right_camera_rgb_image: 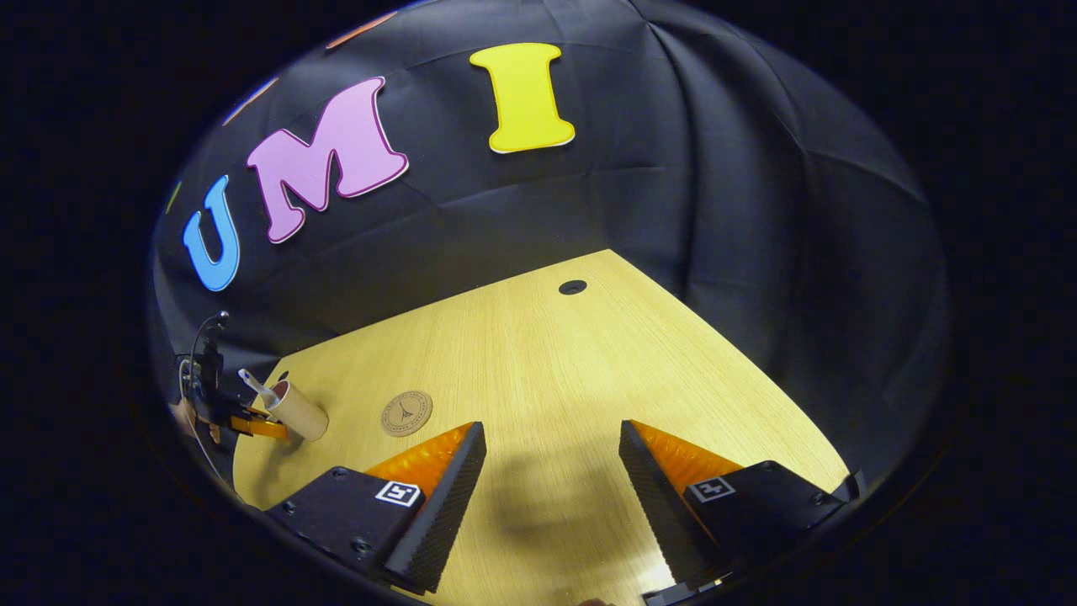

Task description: Put the toothbrush and toothpaste on the desktop into the cup, then pick up the cup and place it on the coaster on the desktop.

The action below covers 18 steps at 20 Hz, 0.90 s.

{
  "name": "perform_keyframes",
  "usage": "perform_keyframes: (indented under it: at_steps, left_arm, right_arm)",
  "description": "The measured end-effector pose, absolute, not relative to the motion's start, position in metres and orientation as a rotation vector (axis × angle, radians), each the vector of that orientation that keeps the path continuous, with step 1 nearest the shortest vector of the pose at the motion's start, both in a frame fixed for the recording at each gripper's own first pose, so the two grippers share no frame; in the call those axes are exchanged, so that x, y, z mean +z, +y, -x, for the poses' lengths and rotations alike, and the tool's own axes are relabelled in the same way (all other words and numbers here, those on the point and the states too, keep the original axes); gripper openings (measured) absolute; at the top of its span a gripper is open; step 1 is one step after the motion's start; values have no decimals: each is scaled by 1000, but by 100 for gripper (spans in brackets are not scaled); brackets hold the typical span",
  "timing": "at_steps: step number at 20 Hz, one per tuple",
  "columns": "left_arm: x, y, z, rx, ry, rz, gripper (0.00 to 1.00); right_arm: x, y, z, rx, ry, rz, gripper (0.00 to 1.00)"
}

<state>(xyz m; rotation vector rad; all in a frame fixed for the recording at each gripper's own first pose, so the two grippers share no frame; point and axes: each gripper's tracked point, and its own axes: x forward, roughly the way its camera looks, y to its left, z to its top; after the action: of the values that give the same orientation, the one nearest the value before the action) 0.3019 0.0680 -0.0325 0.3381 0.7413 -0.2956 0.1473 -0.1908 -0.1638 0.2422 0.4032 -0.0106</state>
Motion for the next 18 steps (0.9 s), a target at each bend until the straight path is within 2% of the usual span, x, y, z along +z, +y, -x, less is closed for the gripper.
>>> perform_keyframes:
  at_steps: [5,6,7,8,9,18]
  left_arm:
    - [-25,60,-307,-303,697,-288,21]
    - [-24,57,-308,-304,690,-273,25]
    - [-22,56,-307,-306,685,-267,20]
    - [-19,54,-308,-310,679,-269,24]
    - [-17,50,-306,-320,675,-273,20]
    - [12,-22,-320,-408,610,-289,20]
  right_arm:
    - [-162,-195,-146,-22,401,-253,98]
    - [-161,-195,-146,-21,399,-249,98]
    - [-161,-195,-145,-20,399,-244,98]
    - [-161,-195,-145,-19,400,-240,98]
    - [-162,-195,-145,-17,403,-239,98]
    - [-159,-198,-146,-9,392,-247,98]
